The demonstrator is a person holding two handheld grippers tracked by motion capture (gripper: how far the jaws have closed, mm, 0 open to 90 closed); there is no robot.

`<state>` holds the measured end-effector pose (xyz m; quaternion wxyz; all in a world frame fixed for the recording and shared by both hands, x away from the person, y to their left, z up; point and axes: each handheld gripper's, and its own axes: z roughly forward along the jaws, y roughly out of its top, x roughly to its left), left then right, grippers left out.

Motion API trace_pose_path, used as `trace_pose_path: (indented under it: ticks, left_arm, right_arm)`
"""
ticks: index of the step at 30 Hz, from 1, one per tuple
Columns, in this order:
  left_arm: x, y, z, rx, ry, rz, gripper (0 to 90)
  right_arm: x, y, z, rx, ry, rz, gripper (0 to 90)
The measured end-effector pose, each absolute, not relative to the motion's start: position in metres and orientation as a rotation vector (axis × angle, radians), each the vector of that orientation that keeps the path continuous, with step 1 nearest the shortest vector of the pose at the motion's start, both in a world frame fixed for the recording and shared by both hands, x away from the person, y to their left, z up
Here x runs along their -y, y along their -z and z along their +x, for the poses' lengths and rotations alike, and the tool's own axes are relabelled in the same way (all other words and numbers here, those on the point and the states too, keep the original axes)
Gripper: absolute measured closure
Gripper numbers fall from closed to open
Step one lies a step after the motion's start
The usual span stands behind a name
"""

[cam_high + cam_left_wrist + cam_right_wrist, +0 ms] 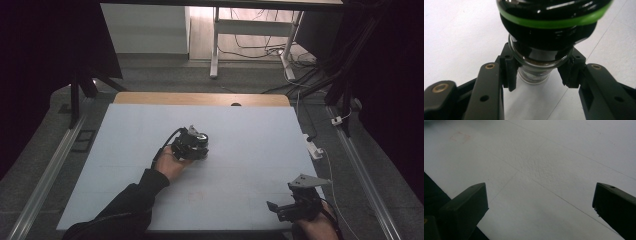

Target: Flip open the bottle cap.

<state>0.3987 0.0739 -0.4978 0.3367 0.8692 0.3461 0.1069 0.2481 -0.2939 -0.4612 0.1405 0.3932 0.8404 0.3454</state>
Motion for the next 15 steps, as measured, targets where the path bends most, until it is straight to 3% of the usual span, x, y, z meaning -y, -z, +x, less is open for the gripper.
trace_pose_path:
  ticks: [15]
  left_arm:
    - [-0.0756, 0.4995, 0.3981, -0.883, -0.282, 2.26, 53.5]
  right_arm:
    - [0.2926, 0.4536, 0.2484, -2.375, -1.126, 1.152, 0.0]
